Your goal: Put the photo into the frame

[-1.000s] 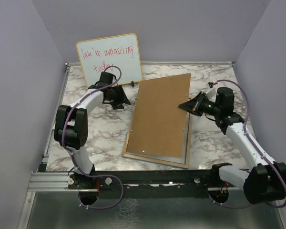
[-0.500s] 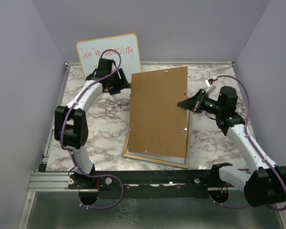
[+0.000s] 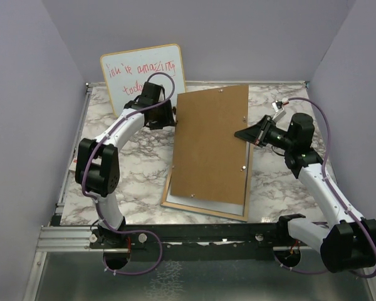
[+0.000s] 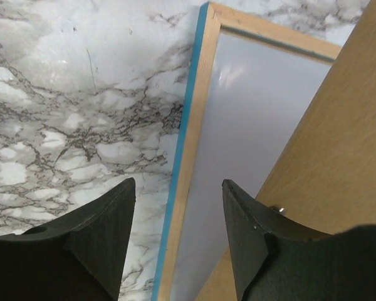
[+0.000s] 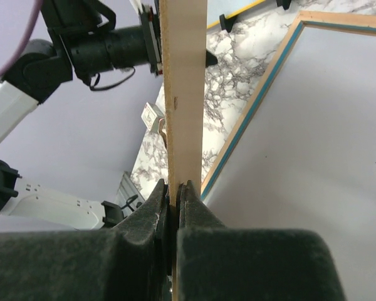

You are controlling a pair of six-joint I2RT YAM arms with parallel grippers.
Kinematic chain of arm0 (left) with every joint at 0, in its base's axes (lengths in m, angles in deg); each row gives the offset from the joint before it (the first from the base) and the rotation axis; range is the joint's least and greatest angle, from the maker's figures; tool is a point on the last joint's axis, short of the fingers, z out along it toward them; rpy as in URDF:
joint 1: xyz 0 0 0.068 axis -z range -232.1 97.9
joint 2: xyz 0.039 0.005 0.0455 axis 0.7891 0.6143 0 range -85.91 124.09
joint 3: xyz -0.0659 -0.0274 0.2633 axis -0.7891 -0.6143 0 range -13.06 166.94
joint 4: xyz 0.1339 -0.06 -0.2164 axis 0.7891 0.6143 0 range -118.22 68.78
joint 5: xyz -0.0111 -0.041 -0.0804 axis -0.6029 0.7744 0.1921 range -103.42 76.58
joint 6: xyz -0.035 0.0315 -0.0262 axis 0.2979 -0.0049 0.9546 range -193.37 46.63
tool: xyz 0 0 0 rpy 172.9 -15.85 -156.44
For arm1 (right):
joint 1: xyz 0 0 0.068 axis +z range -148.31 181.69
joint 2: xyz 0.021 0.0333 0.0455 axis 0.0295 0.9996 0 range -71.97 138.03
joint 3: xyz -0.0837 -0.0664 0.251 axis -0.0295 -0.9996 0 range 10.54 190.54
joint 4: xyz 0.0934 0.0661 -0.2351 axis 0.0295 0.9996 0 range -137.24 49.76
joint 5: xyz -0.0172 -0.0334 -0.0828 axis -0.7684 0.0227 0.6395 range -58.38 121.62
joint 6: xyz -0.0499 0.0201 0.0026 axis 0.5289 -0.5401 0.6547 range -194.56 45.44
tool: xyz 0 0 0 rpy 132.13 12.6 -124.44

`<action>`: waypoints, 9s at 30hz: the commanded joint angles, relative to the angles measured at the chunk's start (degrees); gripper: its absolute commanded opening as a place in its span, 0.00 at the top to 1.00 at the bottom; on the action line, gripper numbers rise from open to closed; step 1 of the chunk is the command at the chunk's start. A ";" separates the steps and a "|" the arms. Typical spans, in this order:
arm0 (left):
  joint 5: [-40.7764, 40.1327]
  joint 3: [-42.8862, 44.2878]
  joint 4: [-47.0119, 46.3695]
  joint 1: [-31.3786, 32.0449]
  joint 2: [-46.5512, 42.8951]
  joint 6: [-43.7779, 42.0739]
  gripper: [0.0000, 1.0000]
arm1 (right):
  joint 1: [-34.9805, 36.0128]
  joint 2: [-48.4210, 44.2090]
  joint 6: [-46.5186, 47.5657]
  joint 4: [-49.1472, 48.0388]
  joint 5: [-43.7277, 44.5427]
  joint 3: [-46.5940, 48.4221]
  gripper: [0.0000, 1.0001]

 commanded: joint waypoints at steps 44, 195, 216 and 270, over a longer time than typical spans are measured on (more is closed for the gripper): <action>2.32 -13.90 4.06 0.14 -26.63 -4.90 0.09 | 0.09 1.27 -23.11 -38.87 14.11 -22.24 0.99; 20.46 -7.94 -4.16 -2.62 11.76 0.15 0.74 | -3.78 26.00 5.01 11.59 18.29 -1.98 0.40; 20.51 -7.07 -3.12 -2.67 11.80 0.42 0.68 | -2.38 28.94 5.06 24.05 24.38 4.71 0.49; 21.54 -16.62 -3.16 -4.02 2.85 -1.44 0.62 | -1.22 28.94 2.23 24.41 29.10 6.01 0.62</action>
